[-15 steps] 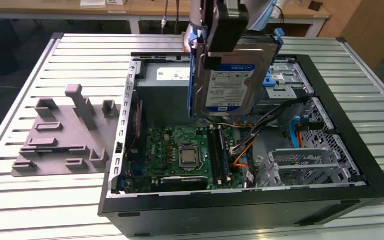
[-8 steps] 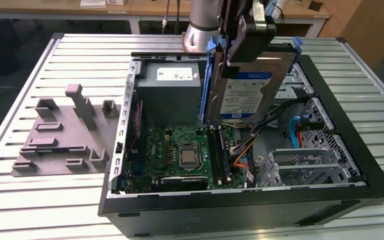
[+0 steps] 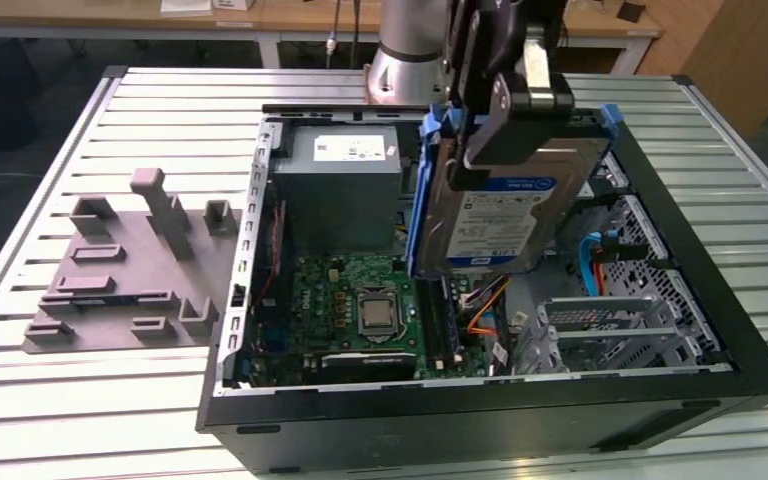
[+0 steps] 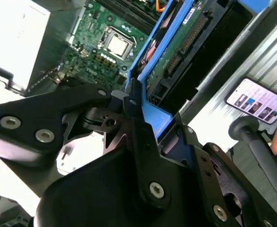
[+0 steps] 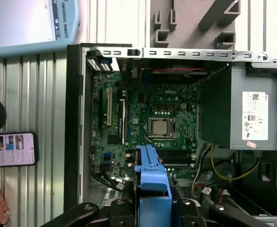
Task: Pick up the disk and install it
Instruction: 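Insert the disk into the insertion slot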
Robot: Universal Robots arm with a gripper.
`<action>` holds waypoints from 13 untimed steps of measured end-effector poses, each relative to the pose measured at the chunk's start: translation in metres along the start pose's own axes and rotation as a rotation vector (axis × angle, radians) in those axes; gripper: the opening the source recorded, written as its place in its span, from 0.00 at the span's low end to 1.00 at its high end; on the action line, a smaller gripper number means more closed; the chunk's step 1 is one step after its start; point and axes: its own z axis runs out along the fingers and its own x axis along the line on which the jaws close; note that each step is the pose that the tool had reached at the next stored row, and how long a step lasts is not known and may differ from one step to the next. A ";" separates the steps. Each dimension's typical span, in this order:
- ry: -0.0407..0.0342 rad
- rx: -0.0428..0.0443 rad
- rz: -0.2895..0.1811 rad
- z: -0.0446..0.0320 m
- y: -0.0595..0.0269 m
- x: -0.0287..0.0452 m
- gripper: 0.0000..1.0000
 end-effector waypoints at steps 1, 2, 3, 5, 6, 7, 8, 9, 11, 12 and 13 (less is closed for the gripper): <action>0.0002 0.0000 0.000 0.0001 -0.0032 0.0012 0.36; 0.0001 0.0000 0.000 0.0004 -0.0071 0.0021 0.36; 0.0000 0.0000 0.000 0.0007 -0.0117 0.0024 0.36; 0.0002 0.0000 0.000 0.0013 -0.0210 0.0032 0.36; 0.0002 0.0000 0.000 0.0018 -0.0231 0.0038 0.36; 0.0002 0.0011 0.000 0.0026 -0.0240 0.0048 0.36; 0.0002 0.0026 0.000 0.0034 -0.0244 0.0068 0.36; 0.0001 0.0040 0.000 0.0042 -0.0246 0.0101 0.36; 0.0001 0.0063 0.000 0.0060 -0.0249 0.0174 0.36; 0.0001 0.0067 0.000 0.0070 -0.0253 0.0207 0.36; 0.0000 0.0067 0.000 0.0079 -0.0264 0.0234 0.36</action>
